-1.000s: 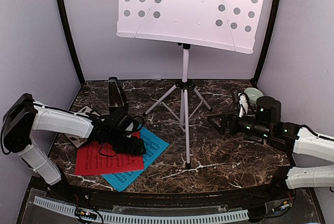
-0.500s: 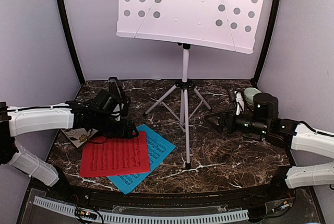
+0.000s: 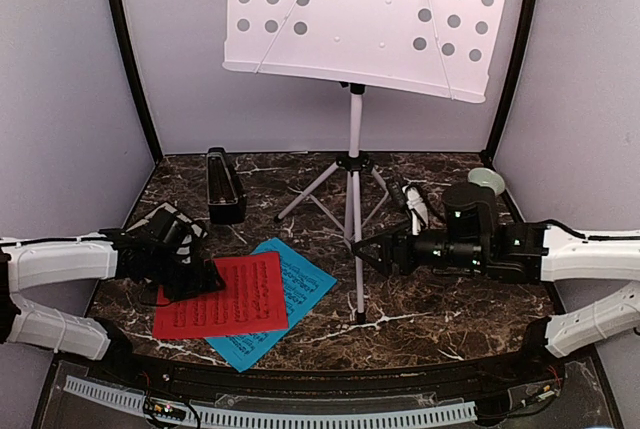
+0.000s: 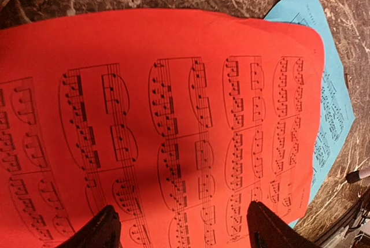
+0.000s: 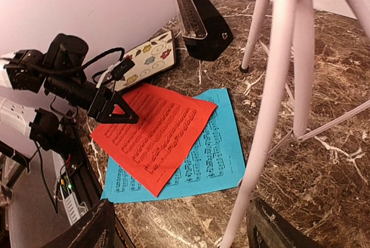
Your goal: Set up the instrument practice props
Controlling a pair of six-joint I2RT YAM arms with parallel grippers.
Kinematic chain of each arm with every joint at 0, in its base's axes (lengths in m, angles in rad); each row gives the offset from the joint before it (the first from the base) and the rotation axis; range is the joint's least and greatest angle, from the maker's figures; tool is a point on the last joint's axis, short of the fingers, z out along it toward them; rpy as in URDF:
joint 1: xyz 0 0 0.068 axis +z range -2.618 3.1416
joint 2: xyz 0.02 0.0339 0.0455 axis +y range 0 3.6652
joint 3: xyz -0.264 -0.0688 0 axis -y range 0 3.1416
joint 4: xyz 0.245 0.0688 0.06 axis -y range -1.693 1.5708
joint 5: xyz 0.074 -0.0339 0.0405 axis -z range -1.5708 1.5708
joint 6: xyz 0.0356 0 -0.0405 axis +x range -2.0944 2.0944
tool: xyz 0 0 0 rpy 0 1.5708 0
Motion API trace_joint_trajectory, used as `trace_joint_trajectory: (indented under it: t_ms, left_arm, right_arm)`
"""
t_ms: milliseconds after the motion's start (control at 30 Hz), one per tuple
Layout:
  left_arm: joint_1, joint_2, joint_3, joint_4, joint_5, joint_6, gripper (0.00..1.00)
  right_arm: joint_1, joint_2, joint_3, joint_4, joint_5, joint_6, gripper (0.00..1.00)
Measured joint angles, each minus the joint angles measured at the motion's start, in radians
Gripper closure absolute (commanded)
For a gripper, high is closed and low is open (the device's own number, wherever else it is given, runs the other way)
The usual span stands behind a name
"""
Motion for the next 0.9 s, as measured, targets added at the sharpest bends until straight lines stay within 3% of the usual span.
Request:
trace_joint_trajectory:
  t_ms: [267,567,733,900]
  left_arm:
    - [-0.019,0.146,0.002,0.193,0.074,-0.028,0.25]
    - [-0.149,0.416,0.165,0.422,0.137,-0.058,0.24]
    - [-0.129,0.384,0.180,0.407,0.140,-0.045,0.23]
    - [-0.041,0.159,0.084,0.355,0.137,-0.053,0.21]
  right_arm:
    - [0.069,0.040,0.018,-0.031,0.064,-0.019,0.46]
    - [0.126,0.117,0.082,-0.055,0.140,-0.060,0.68]
    - [0.160,0.206,0.136,-0.057,0.184,-0.087,0.81]
    - [0.201,0.328,0.218,-0.079,0.249,-0.112,0.92]
